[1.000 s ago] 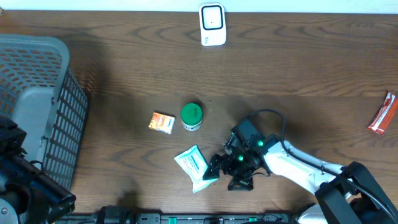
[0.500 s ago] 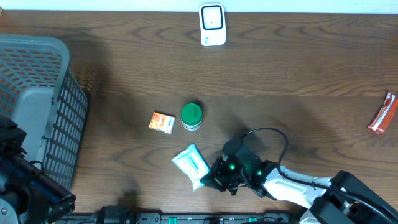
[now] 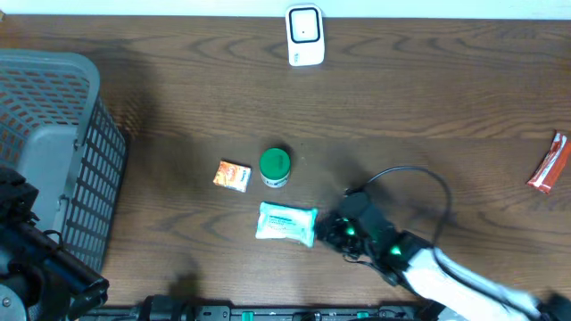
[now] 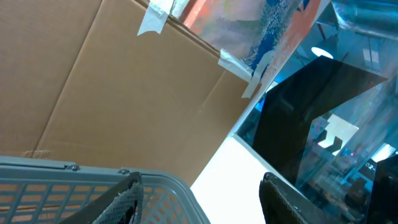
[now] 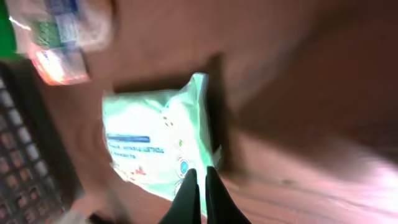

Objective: Scan the item barcode
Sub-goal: 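Grasp the wipes pack with the right gripper and lift it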

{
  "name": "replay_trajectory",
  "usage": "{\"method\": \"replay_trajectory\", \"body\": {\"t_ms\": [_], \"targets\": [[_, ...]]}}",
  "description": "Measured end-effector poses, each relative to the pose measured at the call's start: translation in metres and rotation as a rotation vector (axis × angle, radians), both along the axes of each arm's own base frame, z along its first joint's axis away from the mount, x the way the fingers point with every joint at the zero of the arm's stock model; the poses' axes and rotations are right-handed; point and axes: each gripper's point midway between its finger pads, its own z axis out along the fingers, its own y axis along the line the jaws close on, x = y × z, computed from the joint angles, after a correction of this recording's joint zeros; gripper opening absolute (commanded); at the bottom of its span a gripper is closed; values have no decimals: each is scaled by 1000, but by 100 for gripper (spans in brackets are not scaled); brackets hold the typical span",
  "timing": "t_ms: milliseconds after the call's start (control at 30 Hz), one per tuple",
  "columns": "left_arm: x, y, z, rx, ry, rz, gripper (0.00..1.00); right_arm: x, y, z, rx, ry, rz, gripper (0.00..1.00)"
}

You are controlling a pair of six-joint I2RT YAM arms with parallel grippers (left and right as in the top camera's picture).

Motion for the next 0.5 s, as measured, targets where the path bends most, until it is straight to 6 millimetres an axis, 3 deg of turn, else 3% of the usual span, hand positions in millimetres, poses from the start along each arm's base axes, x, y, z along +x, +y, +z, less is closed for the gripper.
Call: {"method": "replay_trajectory", "body": {"t_ms": [167,200,233,267,333,500], "targets": [[0,0,0,0,-1,0,61,14,-52,38,-152,-226,-67,5],[0,0,0,0,0,0,61,14,-59,40,-174,-241,-77,23],[0,0,0,0,0,0,61,14,-69,45,-201,-266,-91,53],[0,0,0,0,1,0,61,14,-75,48,-218,-285,-98,67],[0,0,0,0,0,0,61,12,-80,52,-230,-307,-85,80],[0,0,0,0,0,0,61,-6,-72,37,-215,-207,-23,89]]}}
